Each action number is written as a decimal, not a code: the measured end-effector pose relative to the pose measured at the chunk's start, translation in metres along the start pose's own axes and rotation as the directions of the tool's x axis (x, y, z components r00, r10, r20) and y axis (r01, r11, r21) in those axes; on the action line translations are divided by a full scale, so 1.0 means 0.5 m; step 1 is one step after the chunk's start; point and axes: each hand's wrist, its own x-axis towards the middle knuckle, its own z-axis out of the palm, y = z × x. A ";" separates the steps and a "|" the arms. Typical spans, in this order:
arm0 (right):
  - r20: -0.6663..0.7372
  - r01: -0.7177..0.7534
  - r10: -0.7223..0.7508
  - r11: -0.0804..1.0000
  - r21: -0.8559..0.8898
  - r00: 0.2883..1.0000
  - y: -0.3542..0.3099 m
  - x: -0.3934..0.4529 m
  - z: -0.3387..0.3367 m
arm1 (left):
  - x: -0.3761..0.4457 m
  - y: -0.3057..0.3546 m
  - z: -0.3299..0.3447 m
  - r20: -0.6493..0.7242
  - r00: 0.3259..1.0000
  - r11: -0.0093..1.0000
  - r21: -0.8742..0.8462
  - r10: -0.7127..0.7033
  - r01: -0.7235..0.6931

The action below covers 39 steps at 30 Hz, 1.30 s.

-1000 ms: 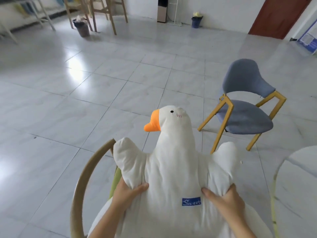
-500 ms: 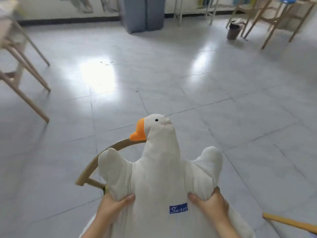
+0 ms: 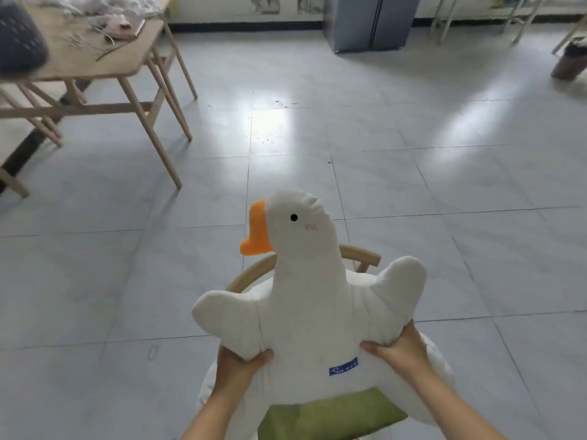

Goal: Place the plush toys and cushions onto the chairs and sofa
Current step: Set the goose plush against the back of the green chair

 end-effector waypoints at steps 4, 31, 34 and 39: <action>0.023 -0.053 0.053 0.999 -0.005 0.998 0.037 0.033 0.021 | 0.028 -0.023 0.021 -0.017 0.996 0.996 -0.008 -0.091 0.090; 0.073 0.307 -0.318 0.792 -0.527 0.945 0.145 0.298 0.135 | 0.158 -0.206 0.264 -0.558 0.830 0.943 0.279 0.008 0.179; 0.176 0.659 -0.653 0.637 -0.400 0.737 0.181 0.254 0.184 | 0.140 -0.260 0.270 -0.458 0.889 0.867 0.452 0.023 0.211; 0.354 0.644 -0.567 0.464 -0.608 0.744 0.247 0.338 0.323 | 0.211 -0.321 0.239 -0.343 0.899 0.724 0.543 -0.272 0.426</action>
